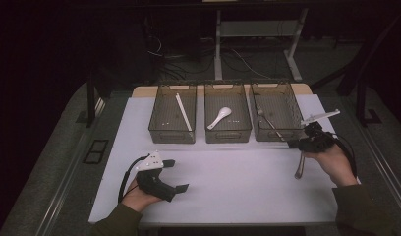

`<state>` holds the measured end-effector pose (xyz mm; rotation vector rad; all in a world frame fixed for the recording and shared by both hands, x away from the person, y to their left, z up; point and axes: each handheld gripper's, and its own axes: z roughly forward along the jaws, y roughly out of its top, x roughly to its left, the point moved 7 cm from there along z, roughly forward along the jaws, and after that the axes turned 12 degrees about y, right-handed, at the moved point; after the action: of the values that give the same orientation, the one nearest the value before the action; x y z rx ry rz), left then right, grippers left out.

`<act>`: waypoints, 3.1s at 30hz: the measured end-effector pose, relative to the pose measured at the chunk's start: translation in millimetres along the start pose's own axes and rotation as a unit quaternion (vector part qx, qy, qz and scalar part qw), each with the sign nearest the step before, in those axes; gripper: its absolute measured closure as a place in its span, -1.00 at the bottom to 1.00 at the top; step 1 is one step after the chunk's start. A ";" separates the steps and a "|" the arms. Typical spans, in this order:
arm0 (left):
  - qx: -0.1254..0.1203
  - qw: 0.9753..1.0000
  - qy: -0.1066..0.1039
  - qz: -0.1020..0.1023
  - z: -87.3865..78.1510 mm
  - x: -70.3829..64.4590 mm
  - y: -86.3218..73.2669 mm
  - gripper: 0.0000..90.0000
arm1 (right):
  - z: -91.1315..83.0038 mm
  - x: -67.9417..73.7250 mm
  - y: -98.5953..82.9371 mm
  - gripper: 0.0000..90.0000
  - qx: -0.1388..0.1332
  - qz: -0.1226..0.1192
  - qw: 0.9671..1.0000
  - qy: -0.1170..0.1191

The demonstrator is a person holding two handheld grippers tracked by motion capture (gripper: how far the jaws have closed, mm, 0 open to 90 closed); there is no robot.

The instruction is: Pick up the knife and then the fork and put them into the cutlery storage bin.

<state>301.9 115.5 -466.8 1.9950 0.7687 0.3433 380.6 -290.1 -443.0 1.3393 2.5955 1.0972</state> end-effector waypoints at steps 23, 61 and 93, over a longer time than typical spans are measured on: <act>0.000 1.000 0.000 0.002 -0.4 0.1 -0.4 -1.00 | 19.2 8.1 -64.3 0.99 0.076 0.006 0.997 -0.001; 0.004 1.000 0.002 0.005 -0.2 -0.8 -0.9 -1.00 | -38.5 -35.9 -106.9 0.99 0.082 0.068 0.992 -0.074; 0.001 1.000 0.000 0.004 0.0 -0.6 -0.4 -1.00 | -22.2 -77.2 -45.7 0.54 0.167 0.069 0.981 -0.068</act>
<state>301.4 115.3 -467.1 2.0009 0.7620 0.3475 389.9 -376.2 -475.4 1.6134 2.7039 0.5672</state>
